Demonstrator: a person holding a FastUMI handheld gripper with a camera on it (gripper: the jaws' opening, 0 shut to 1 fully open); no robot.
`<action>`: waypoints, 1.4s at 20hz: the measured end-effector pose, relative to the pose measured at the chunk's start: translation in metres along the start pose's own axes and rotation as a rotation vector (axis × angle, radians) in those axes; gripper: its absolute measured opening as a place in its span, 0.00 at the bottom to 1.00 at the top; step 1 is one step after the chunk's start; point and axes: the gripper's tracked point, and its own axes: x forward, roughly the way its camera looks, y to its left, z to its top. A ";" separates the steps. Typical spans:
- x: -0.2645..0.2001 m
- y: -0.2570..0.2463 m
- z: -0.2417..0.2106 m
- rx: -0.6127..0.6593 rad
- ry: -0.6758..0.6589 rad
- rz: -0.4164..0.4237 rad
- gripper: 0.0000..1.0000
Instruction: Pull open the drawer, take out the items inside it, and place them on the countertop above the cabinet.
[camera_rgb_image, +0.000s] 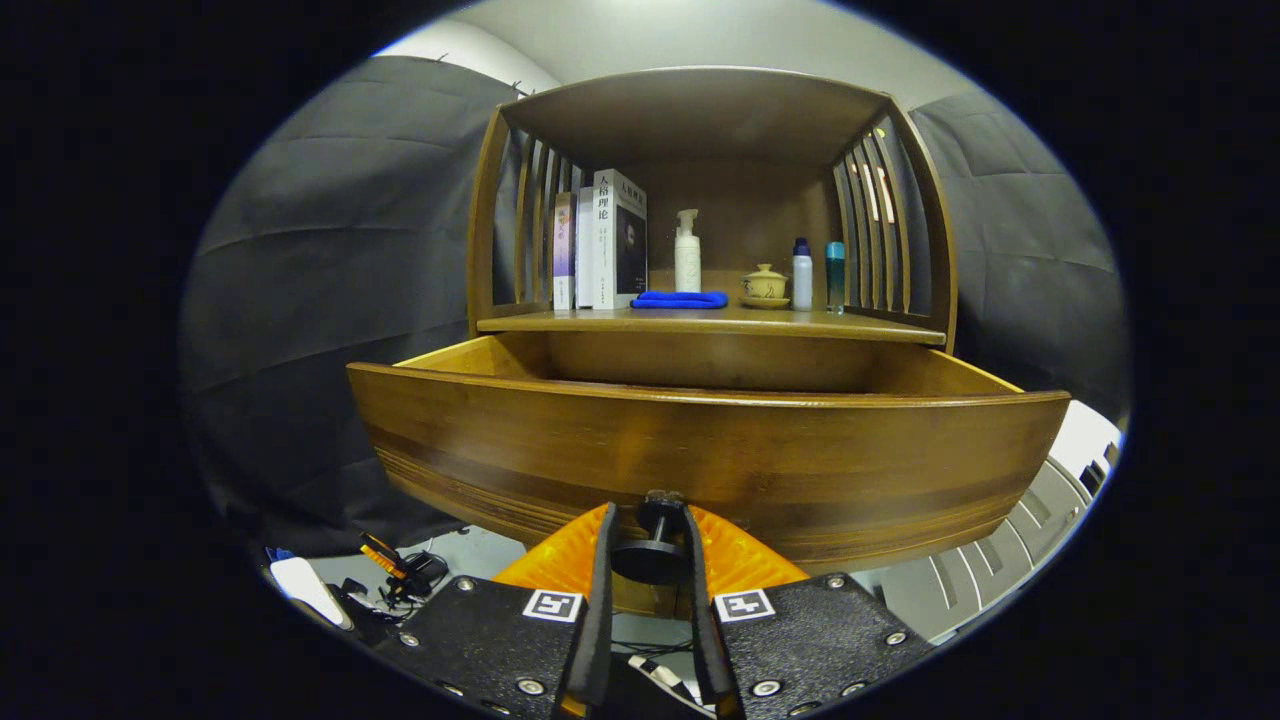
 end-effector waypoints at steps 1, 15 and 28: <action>-0.005 0.001 -0.002 0.007 0.012 0.010 0.34; -0.068 0.031 0.100 -0.172 -0.255 0.187 0.92; 0.017 -0.029 0.175 0.063 -0.005 0.112 0.95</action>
